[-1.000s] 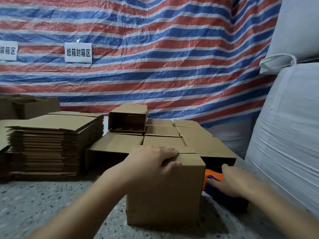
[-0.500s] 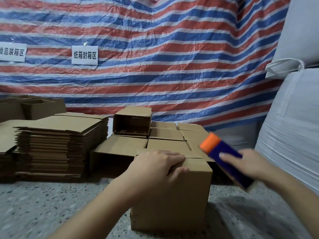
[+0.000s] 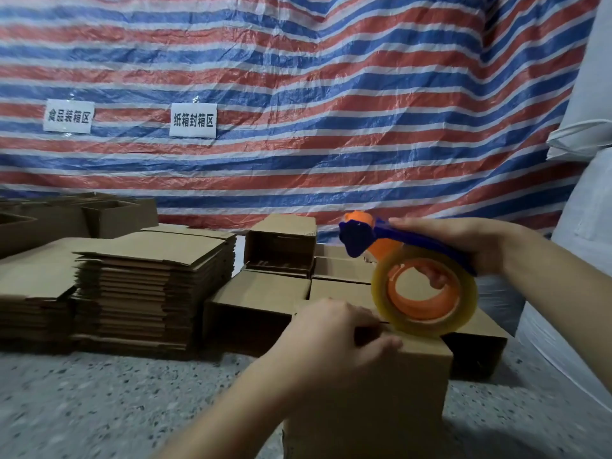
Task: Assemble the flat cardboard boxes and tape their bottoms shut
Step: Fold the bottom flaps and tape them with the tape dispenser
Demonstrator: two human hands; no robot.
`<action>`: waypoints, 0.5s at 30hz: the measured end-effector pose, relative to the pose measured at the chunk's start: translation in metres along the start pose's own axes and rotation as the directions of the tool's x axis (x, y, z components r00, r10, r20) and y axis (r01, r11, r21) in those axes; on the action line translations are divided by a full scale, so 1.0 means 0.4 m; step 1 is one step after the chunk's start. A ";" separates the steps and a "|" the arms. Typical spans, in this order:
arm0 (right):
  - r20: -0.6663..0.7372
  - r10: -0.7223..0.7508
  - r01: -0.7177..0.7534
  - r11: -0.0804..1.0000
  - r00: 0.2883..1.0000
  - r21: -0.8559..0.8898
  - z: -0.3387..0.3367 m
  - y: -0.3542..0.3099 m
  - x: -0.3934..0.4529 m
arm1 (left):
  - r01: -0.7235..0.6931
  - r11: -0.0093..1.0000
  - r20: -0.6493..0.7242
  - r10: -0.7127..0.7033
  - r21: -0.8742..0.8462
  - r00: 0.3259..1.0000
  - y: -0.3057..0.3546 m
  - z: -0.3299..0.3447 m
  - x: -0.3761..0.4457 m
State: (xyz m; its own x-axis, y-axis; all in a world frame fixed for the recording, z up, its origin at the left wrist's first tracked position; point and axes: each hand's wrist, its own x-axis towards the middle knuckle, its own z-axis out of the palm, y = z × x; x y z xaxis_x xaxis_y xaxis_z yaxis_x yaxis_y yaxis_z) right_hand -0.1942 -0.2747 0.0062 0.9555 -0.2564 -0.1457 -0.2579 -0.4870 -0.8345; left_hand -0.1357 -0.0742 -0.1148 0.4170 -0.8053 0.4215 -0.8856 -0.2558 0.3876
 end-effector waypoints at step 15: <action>0.050 -0.016 0.023 0.992 0.999 -0.128 0.015 -0.031 0.013 | 0.309 0.314 0.063 -0.603 -0.898 0.795 -0.019 -0.117 0.045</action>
State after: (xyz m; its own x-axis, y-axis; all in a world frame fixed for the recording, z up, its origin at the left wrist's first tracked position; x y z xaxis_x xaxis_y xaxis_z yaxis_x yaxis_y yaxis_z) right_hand -0.1850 -0.2649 0.0125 0.9655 -0.2066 -0.1583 -0.2525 -0.5951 -0.7630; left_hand -0.1121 -0.0617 -0.0718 0.8528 -0.5199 0.0502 0.0341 0.1513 0.9879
